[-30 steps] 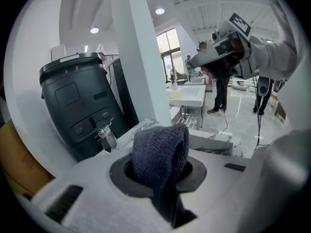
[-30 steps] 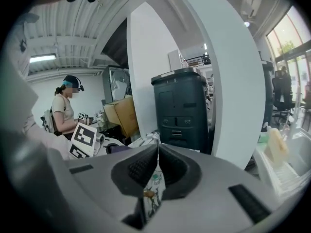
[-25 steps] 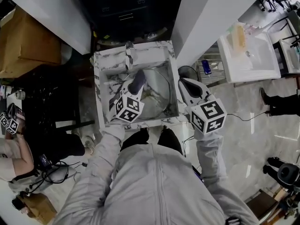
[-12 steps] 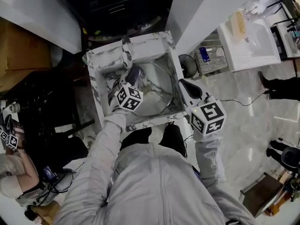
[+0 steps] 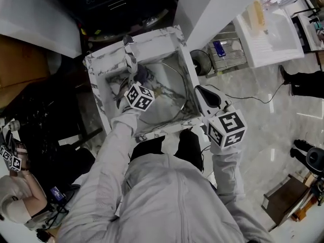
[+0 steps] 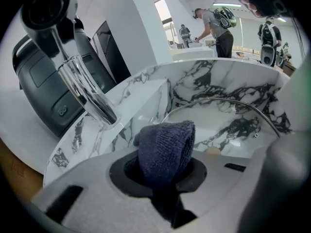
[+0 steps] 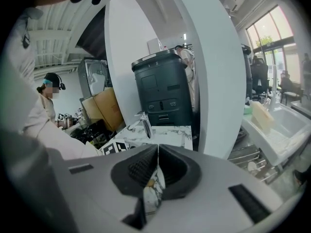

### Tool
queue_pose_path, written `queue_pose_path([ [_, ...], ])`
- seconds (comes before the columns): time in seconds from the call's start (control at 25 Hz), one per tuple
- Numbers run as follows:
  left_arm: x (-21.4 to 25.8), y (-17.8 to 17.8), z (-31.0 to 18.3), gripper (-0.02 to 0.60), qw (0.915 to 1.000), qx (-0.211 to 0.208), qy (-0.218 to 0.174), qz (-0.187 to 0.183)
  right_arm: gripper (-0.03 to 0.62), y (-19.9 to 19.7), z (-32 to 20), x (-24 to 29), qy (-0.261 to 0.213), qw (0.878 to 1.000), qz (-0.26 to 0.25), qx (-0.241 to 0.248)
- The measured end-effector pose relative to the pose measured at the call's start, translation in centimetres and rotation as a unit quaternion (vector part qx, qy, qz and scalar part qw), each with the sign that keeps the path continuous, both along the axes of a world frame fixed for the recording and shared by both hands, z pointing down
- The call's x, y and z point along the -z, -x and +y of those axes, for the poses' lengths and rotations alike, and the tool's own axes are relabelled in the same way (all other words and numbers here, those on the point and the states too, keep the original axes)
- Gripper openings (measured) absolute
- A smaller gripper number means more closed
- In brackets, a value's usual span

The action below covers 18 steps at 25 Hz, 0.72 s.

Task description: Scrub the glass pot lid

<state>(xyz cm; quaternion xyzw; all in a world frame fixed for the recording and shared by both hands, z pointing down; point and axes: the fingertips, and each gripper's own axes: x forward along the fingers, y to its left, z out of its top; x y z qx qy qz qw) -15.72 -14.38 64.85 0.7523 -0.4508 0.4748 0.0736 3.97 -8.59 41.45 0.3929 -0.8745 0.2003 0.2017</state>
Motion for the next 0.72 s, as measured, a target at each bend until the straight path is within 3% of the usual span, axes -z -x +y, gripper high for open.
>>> queue_pose_path([
  [0.48, -3.2, -1.0, -1.2, 0.077, 0.9969, 0.065, 0.022, 0.037, 0.031, -2.1, 1.2, -0.7, 0.017, 0.999, 0.011, -0.024],
  [0.72, -3.0, -2.5, -2.0, 0.077, 0.9962, 0.066, 0.021, 0.053, 0.031, -2.8, 1.4, -1.3, 0.025, 0.999, 0.011, -0.037],
])
